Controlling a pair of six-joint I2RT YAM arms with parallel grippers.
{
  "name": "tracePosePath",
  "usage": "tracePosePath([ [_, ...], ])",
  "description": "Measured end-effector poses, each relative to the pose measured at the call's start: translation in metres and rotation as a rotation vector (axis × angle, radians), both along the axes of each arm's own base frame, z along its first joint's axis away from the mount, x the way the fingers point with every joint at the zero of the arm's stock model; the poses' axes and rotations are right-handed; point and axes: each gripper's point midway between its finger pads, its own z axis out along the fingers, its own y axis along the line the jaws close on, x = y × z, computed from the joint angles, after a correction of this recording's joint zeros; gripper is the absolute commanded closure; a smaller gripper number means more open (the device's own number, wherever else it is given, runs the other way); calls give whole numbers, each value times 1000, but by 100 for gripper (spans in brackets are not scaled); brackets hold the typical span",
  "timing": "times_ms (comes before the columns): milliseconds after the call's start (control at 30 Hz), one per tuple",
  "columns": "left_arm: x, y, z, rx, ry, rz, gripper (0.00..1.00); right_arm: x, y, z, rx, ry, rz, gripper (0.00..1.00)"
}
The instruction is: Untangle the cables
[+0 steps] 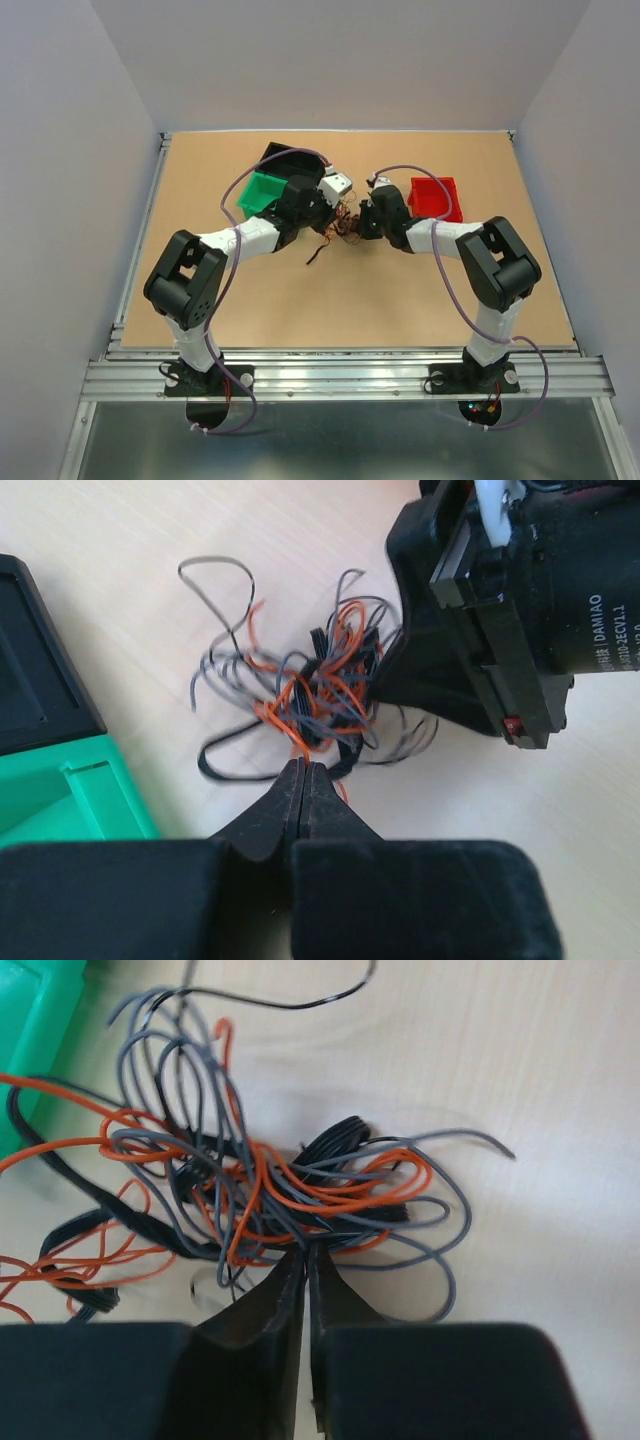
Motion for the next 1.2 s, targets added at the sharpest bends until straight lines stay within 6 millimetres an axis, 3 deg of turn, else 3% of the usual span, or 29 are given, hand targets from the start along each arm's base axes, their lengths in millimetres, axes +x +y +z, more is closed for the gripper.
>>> tracePosePath([
  [100, 4, 6, 1, -23, 19, 11, 100, 4, -7, 4, -8, -14, -58, 99],
  [200, 14, 20, 3, -50, 36, 50, 100, 6, -19, 23, -5, -56, -131, 99],
  [433, 32, 47, 33, -121, -2, 125, 100, -7, -68, 108, 70, -236, -330, 99],
  [600, 32, 45, 47, -144, -32, 115, 100, -20, -90, 132, 88, -304, -408, 99],
  [667, 29, 42, 46, -147, -25, 101, 100, -21, -90, 132, 89, -304, -406, 71],
  [733, 27, 40, 47, -153, -21, 83, 100, -22, -83, 127, 87, -286, -363, 36],
  [767, 26, 39, 47, -155, -19, 73, 100, -22, -80, 123, 80, -279, -343, 31],
  [867, 22, 35, 48, -163, -14, 40, 100, -23, -64, 100, 63, -221, -247, 25],
  [1033, 13, 28, 46, -170, -7, -21, 100, -28, -44, 50, 15, -115, -103, 24],
  [1200, 5, 17, 47, -168, -10, -68, 100, -19, -20, 35, 18, -114, 12, 24],
])
